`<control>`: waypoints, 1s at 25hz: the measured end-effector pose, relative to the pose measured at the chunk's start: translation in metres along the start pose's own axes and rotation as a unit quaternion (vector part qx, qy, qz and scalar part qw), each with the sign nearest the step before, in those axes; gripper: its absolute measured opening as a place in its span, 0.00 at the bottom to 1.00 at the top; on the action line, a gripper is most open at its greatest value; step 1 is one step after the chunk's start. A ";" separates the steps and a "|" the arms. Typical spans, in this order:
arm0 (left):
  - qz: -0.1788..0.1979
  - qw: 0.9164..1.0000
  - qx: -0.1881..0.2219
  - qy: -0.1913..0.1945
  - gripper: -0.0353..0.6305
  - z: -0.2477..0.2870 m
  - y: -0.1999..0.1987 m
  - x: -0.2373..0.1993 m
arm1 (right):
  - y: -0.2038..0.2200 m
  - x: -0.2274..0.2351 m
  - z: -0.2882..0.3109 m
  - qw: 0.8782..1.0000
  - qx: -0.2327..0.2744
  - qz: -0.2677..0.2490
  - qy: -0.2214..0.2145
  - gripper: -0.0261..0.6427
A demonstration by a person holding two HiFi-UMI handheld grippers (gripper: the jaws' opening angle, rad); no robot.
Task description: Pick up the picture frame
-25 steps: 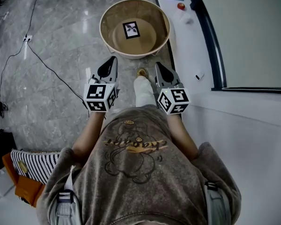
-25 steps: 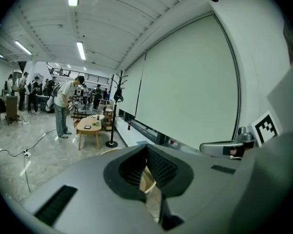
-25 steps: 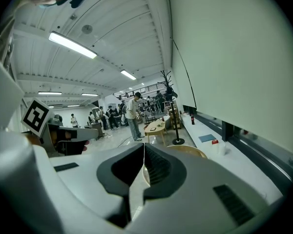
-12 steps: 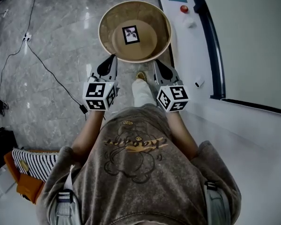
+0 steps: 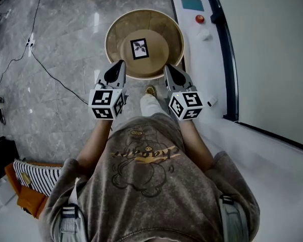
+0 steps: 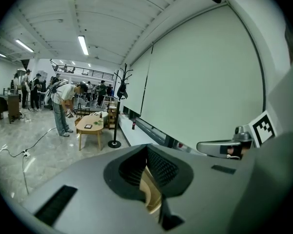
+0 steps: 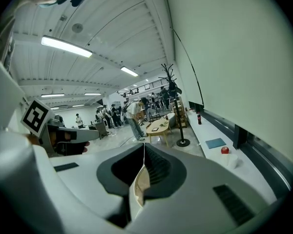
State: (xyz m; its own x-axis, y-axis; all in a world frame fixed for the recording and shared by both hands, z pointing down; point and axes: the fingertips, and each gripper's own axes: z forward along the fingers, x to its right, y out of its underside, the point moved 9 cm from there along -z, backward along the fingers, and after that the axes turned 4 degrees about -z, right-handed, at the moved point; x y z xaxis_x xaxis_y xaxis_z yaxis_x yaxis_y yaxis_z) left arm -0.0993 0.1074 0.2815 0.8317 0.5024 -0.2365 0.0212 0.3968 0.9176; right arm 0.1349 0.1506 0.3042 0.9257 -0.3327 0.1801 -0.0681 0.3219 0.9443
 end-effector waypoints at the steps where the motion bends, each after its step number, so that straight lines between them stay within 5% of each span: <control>1: -0.001 1.000 0.000 -0.003 0.08 0.006 -0.004 0.000 | -0.004 0.005 0.005 1.000 -0.001 -0.001 -0.003 0.07; 25: -0.016 0.996 0.032 -0.076 0.08 0.106 -0.060 -0.033 | -0.060 0.083 0.128 0.996 -0.027 -0.028 -0.086 0.07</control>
State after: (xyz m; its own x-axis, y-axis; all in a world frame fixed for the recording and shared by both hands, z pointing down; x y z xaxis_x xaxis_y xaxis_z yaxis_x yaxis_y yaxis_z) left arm -0.0688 -0.0144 0.2677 0.9040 0.3673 -0.2188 0.0799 0.3577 0.9304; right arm 0.1684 -0.0103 0.2981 0.8503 -0.4958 0.1767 0.0053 0.3437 0.9391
